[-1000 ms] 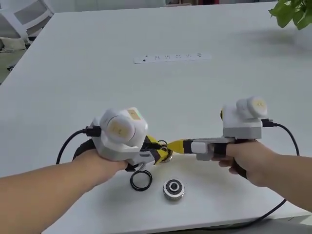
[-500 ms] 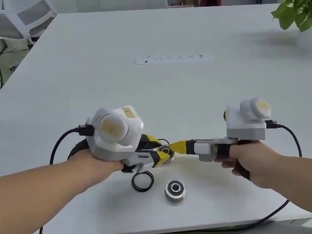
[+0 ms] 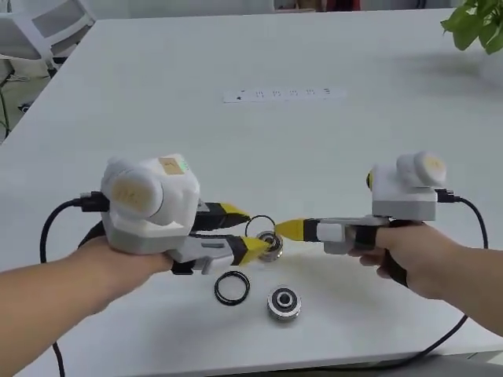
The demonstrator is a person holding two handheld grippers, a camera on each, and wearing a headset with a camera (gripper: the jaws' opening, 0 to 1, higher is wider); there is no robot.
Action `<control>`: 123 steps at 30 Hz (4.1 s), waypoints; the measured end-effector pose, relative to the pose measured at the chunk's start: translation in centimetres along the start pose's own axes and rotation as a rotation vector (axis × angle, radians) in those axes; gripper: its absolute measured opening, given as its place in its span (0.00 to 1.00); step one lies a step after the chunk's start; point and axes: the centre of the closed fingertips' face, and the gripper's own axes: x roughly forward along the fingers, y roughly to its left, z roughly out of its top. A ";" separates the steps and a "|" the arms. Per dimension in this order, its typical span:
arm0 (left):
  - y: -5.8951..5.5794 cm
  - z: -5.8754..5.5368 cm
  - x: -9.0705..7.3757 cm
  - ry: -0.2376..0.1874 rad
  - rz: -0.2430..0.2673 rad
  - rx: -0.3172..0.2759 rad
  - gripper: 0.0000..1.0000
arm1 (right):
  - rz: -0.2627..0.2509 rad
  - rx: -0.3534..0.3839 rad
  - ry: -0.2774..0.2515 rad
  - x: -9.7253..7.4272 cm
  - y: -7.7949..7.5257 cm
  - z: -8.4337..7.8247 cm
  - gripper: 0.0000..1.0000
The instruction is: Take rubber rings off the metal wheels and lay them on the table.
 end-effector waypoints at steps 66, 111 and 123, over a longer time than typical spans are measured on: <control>0.1 -4.4 -9.5 -0.042 0.136 -0.089 0.51 | -0.020 0.095 0.258 3.5 2.0 -6.3 0.00; 0.1 -3.5 -8.8 -0.015 0.130 -0.066 0.51 | -0.060 -0.057 0.213 1.0 2.9 -3.7 0.25; -0.2 -2.9 -8.6 -0.016 0.119 -0.056 0.52 | -0.083 -0.244 0.173 -1.1 3.8 -2.0 0.38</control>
